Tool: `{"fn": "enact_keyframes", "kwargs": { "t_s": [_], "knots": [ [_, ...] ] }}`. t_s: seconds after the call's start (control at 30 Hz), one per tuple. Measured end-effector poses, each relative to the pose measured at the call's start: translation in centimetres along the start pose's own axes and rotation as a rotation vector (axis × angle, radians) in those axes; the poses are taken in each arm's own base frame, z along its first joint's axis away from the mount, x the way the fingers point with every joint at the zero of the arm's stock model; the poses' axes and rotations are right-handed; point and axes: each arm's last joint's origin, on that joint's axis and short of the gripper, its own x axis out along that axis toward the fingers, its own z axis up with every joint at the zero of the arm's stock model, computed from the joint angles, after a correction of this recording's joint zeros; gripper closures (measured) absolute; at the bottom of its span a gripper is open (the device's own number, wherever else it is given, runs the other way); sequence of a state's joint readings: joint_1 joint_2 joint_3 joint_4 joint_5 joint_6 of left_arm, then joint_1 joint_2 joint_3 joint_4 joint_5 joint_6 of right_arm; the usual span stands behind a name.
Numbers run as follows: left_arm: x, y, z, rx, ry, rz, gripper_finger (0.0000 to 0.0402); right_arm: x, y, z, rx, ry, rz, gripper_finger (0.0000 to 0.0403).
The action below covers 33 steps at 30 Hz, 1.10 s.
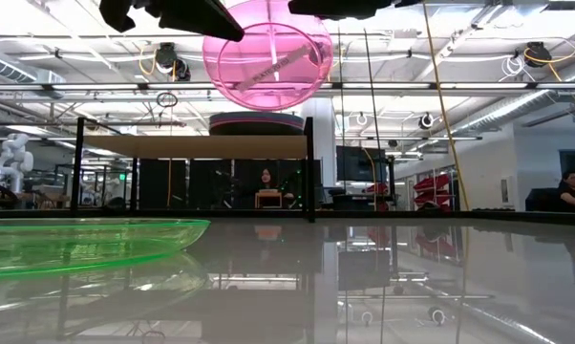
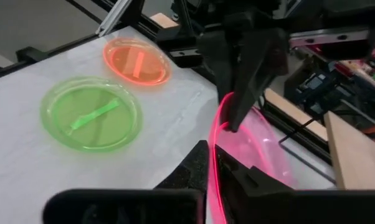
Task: Place and stack plates onto a shelf
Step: Put the transparent pink plate on the shelf
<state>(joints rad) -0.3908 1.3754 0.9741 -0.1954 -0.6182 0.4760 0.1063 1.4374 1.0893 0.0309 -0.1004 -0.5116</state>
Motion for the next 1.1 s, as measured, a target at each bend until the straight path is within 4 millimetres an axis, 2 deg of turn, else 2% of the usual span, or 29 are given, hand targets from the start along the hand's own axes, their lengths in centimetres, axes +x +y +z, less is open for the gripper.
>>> {"fn": "enact_keyframes", "kwargs": {
  "t_s": [0.1,0.4,0.53,0.7,0.83,0.93,1.1],
  "knots": [
    [0.0,0.0,0.0,-0.002,-0.003,0.001,0.0396,-0.4,-0.2,0.4,-0.010,-0.022,-0.013,0.0363],
    [0.0,0.0,-0.1,-0.002,0.008,0.002,0.0397,-3.2,-0.8,2.1,-0.013,-0.092,-0.080,0.0226],
    [-0.2,0.2,-0.2,0.022,0.048,0.077,0.0398,-4.8,-1.1,2.8,0.007,-0.132,-0.100,0.0189],
    [-1.4,1.3,-0.3,0.081,0.109,0.225,0.0398,-6.2,-1.1,3.4,0.011,-0.152,-0.105,0.0172],
    [-2.4,2.7,-1.1,0.132,0.209,0.341,0.0398,-6.2,-0.9,3.5,0.008,-0.156,-0.100,0.0175],
    [-2.6,3.9,-2.7,0.168,0.343,0.406,0.0398,-6.0,-0.9,3.4,0.009,-0.149,-0.095,0.0178],
    [-3.2,6.6,-6.6,0.094,0.556,0.418,0.0398,-5.7,-0.8,3.2,0.026,-0.134,-0.085,0.0178]
  ]
}}
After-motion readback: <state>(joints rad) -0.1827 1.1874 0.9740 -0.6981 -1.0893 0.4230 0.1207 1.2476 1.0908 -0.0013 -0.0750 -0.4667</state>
